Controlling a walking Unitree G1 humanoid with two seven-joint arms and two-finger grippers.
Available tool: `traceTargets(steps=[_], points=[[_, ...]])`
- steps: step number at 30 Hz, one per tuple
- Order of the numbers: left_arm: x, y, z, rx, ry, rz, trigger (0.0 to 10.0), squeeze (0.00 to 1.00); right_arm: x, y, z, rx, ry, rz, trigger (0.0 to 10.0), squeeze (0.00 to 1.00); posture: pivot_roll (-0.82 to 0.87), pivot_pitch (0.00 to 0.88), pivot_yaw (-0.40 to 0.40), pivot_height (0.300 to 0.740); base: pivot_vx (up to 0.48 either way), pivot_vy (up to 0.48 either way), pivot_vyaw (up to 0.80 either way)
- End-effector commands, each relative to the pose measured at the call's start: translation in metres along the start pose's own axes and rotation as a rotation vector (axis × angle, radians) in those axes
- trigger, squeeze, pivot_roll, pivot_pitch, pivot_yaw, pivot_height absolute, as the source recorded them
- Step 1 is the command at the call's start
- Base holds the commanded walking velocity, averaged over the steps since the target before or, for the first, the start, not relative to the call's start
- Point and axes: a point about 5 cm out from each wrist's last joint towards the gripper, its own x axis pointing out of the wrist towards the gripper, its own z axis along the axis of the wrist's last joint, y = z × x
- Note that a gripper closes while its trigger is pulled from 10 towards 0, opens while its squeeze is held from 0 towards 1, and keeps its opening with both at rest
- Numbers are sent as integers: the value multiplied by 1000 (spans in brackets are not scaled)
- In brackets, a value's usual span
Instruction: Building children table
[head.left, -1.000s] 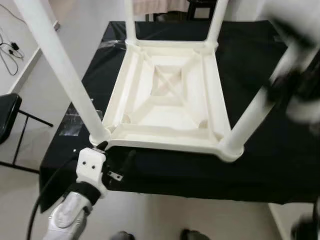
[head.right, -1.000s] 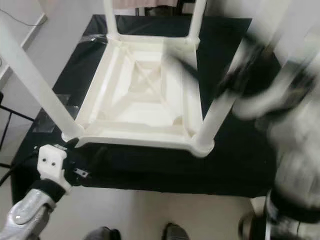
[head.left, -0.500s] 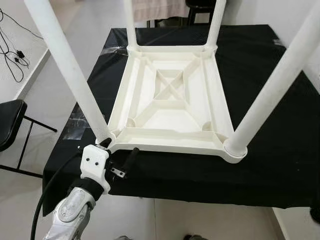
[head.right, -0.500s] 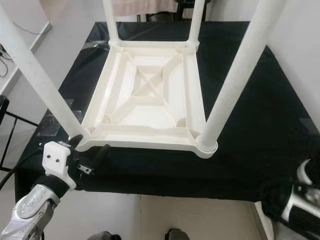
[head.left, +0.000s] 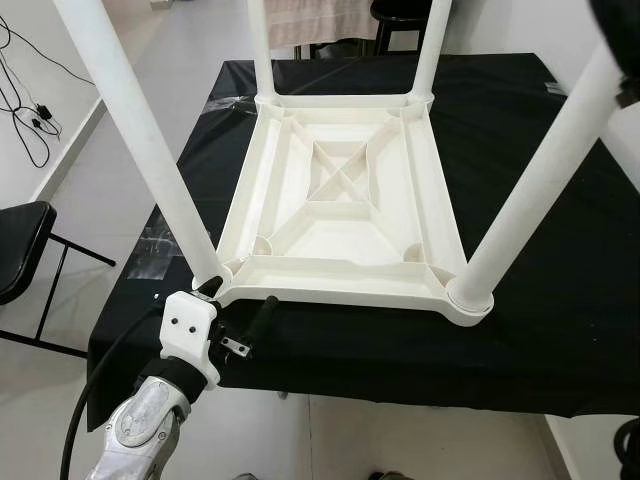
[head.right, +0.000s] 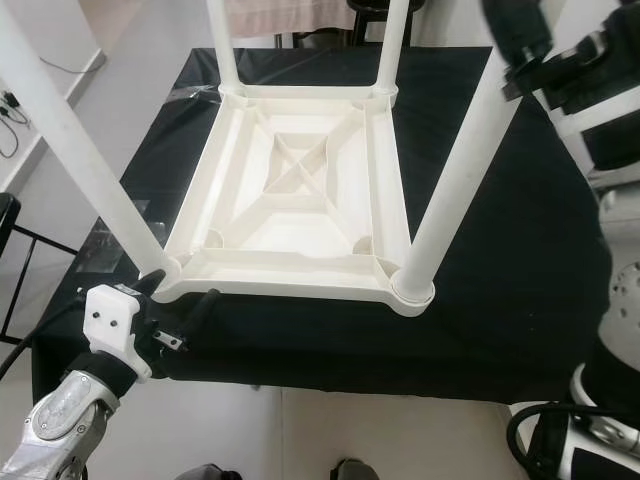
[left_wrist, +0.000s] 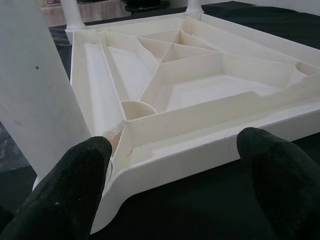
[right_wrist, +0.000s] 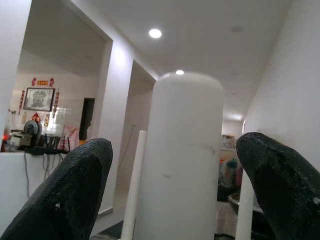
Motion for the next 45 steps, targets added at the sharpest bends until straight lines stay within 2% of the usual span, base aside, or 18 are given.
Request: traceTargets(steps=[1, 8, 10, 13, 18, 19, 20, 21, 22, 29, 33, 38, 43, 45], points=[[-3, 2, -2, 6, 0, 24, 10000, 0, 0, 4, -8, 15, 48, -2, 10000, 0, -23, 138, -6, 740, 0, 0, 0], [-3, 8, 0, 16, -23, 76, 10000, 0, -2, 1, -20, 41, 114, -54, 10000, 0, -27, 143, -16, 740, 0, 0, 0], [-4, 10, 1, 17, -30, 90, 10000, 0, -4, 6, -27, 82, 152, -57, 10000, 0, -30, 147, -18, 740, 0, 0, 0], [-5, 10, 1, 20, -32, 94, 10000, 0, -7, 12, -32, 95, 180, -47, 10000, 0, -32, 152, -17, 740, 0, 0, 0], [-7, 11, 2, 23, -35, 113, 10000, 0, -9, 13, -34, 116, 188, -59, 10000, 0, -35, 157, -15, 740, 0, 0, 0], [-8, 11, 1, 26, -36, 121, 10000, 0, -9, 13, -34, 124, 187, -60, 3529, 0, -35, 158, -20, 740, 0, 0, 0], [-8, 11, 1, 26, -36, 121, 10000, 0, -9, 13, -34, 124, 187, -60, 3529, 0, -35, 158, -20, 740, 0, 0, 0], [-9, 12, 1, 28, -37, 126, 10000, 0, -9, 13, -34, 128, 186, -61, 314, 0, -35, 158, -20, 740, 0, 0, 0], [-10, 12, 1, 32, -39, 129, 10000, 0, -8, 13, -35, 127, 189, -62, 0, 0, -37, 158, -22, 740, 0, 0, 0], [-16, 17, 5, 63, -66, 194, 10000, 0, -9, 12, -37, 135, 203, -65, 0, 0, -30, 159, -27, 740, 0, 0, 0], [-22, 32, 12, 170, -86, 318, 10000, 0, -9, 13, -41, 153, 217, -57, 0, 0, -24, 164, -34, 740, 0, 0, 0], [-25, 40, 13, 185, -94, 379, 10000, 0, -9, 13, -41, 158, 219, -49, 0, 0, -26, 166, -39, 740, 0, 0, 0], [-20, 46, 6, 167, -86, 384, 10000, 0, -8, 14, -39, 168, 210, -33, 0, 0, -28, 168, -40, 740, 0, 0, 0], [-11, 49, 1, 175, -87, 363, 10000, 0, -7, 16, -38, 185, 197, -22, 0, 0, -34, 166, -44, 740, 0, 0, 0]])
